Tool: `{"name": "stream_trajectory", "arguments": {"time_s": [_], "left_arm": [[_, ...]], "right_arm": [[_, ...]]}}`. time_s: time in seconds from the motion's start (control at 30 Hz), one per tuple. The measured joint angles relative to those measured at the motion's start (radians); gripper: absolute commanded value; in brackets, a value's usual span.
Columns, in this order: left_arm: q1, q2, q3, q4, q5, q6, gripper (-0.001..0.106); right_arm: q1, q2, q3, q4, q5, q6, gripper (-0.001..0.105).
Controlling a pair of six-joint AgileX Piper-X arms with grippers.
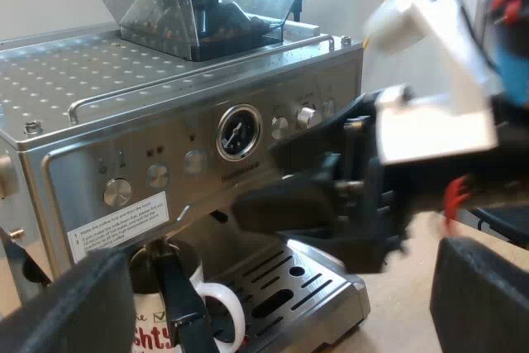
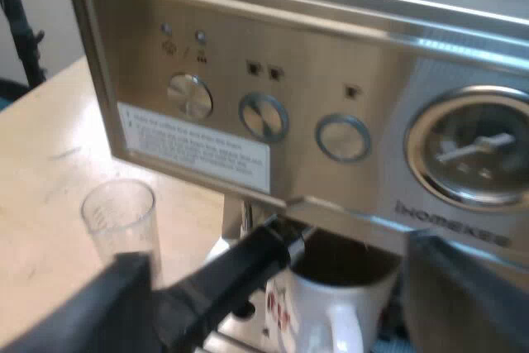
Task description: Place mug into machine
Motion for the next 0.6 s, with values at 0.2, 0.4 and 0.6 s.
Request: {"name": "stream_trajectory", "arguments": {"time_s": [0.2, 0.4, 0.6], "left_arm": [[0.0, 0.0, 0.0, 0.0, 0.009, 0.0, 0.079], [0.0, 0.003, 0.0, 0.0, 0.03, -0.008, 0.079], [0.0, 0.08, -0.001, -0.004, 0.03, -0.032, 0.079]], "right_arm": [[0.011, -0.161, 0.0, 0.207, -0.124, 0.009, 0.082], [-0.021, -0.295, -0.003, 0.33, -0.13, 0.009, 0.082], [-0.138, -0.358, -0.003, 0.405, -0.176, 0.009, 0.082]]}}
